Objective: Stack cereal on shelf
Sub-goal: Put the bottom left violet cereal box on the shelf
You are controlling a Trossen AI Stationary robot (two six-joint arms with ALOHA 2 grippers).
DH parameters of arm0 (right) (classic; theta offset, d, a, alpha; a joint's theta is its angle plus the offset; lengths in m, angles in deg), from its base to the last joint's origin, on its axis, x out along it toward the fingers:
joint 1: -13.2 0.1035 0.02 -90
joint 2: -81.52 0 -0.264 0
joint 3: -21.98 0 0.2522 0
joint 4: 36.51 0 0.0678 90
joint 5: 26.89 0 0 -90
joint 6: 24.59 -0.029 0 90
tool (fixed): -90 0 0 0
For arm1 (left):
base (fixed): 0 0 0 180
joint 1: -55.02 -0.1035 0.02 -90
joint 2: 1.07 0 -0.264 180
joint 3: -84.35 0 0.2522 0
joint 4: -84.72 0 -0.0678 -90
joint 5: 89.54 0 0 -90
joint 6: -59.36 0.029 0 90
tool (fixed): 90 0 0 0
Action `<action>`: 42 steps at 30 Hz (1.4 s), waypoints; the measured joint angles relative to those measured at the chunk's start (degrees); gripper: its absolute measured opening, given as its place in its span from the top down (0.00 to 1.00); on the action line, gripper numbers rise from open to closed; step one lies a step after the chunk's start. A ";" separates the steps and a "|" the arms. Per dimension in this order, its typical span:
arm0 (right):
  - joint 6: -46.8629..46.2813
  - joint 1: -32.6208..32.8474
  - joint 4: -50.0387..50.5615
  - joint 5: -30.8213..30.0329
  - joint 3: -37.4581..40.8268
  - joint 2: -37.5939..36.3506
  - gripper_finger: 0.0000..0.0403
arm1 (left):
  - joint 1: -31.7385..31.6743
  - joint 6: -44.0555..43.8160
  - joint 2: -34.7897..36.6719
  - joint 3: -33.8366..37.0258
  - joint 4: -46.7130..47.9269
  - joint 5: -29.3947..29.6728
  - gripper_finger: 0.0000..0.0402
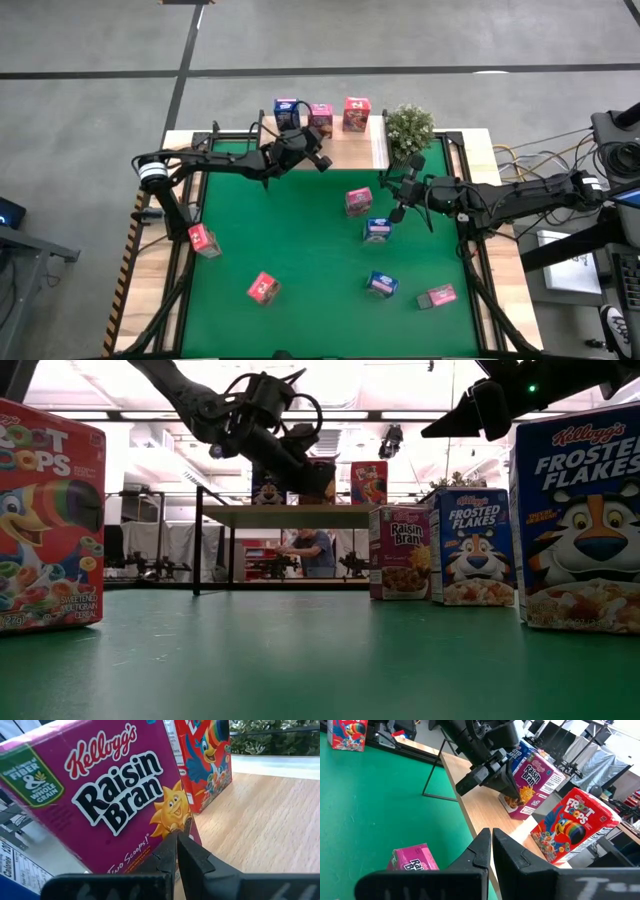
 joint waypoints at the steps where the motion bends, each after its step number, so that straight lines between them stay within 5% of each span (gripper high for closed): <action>1: 0.00 0.00 0.00 0.00 0.00 0.00 0.98 | -0.01 0.00 0.00 0.00 -0.12 0.00 1.00; 42: 0.00 -0.01 0.00 -0.02 0.00 0.00 0.98 | -1.48 1.14 -0.65 0.04 -2.77 0.00 1.00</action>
